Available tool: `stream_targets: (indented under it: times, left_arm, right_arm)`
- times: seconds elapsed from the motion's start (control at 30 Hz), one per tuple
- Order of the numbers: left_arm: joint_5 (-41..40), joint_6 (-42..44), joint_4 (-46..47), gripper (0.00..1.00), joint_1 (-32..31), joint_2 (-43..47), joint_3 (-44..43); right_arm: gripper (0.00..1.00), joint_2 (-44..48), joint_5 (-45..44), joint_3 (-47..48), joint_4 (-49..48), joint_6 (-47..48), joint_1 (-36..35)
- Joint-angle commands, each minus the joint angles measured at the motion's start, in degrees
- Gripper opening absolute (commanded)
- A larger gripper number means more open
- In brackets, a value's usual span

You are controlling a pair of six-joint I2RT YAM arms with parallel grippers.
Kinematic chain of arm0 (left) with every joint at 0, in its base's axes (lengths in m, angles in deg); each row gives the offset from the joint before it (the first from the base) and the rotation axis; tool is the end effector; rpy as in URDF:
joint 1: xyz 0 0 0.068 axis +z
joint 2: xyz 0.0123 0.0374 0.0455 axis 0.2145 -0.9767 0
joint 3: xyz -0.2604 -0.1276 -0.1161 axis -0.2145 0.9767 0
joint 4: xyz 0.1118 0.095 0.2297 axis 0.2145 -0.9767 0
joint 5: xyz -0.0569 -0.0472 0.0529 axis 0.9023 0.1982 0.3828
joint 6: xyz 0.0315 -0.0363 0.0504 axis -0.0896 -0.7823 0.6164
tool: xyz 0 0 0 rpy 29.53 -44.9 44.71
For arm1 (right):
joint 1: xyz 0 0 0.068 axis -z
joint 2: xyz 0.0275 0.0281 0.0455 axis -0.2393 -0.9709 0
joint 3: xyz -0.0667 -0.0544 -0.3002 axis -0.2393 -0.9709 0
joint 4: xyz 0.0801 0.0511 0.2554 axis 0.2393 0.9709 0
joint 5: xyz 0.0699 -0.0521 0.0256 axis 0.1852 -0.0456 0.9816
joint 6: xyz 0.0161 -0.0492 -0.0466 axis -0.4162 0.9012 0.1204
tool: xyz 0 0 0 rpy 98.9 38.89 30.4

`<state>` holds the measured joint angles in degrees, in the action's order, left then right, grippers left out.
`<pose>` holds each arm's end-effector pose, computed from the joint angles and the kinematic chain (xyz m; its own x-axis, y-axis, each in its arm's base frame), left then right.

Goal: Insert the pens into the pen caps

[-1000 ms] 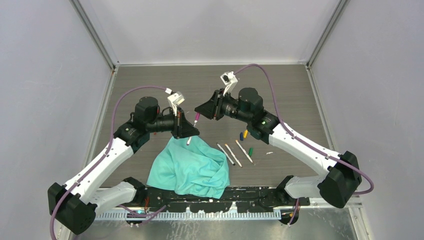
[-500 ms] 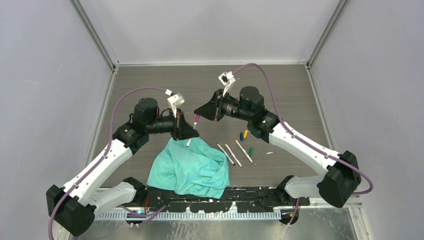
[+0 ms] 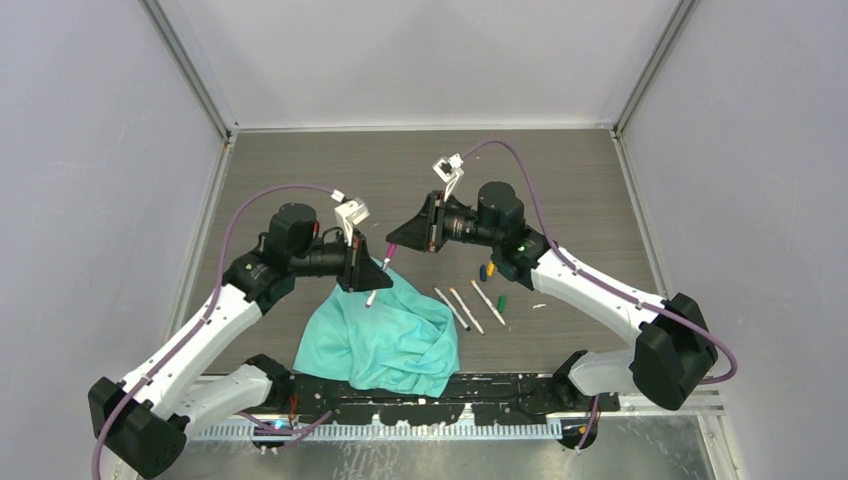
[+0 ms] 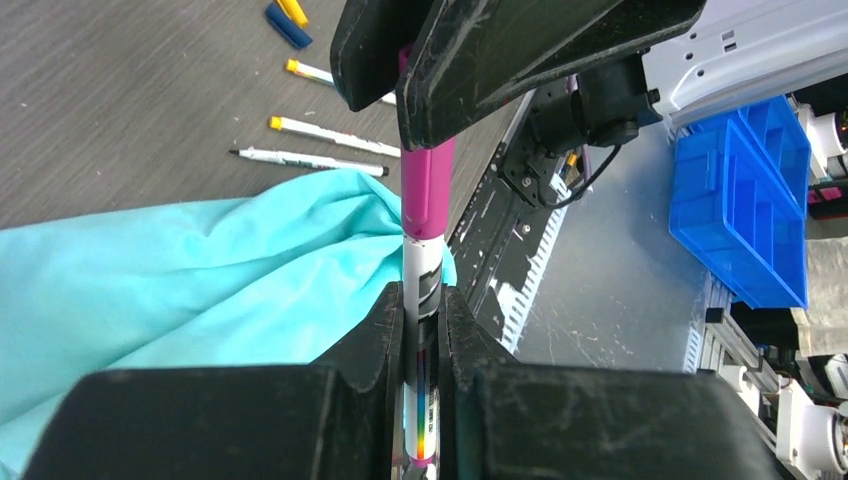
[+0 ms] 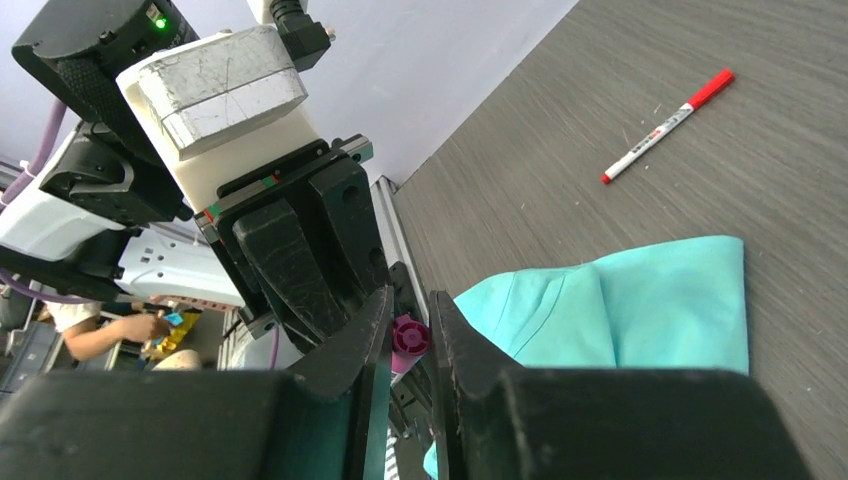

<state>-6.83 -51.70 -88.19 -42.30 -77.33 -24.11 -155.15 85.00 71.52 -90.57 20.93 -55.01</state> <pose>0.1621 -0.1364 0.3402 -0.6579 0.1236 -0.7429 0.7136 0.4177 -0.5625 0.2218 0.2362 0.3622 -0.6420 0.1216 -0.7570 -0.7241 0.2283 0.6508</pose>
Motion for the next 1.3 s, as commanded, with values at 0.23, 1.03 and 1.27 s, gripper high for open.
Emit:
stream_targets:
  times: [0.23,1.03,1.27]
  left_arm:
    - [-3.19,-0.56,12.2,0.0,0.64,2.55,-1.85]
    - [-28.36,7.81,-7.21,0.0,0.62,-6.33,-9.43]
    - [-48.09,7.55,-19.66,0.0,3.68,-23.44,-18.37]
  right_arm:
    - [0.01,-0.63,9.76,-6.73,2.5,-4.71,-7.76]
    - [0.89,8.78,-23.09,7.57,25.0,7.37,4.8]
    - [0.88,8.99,-31.41,7.21,33.79,10.19,7.56]
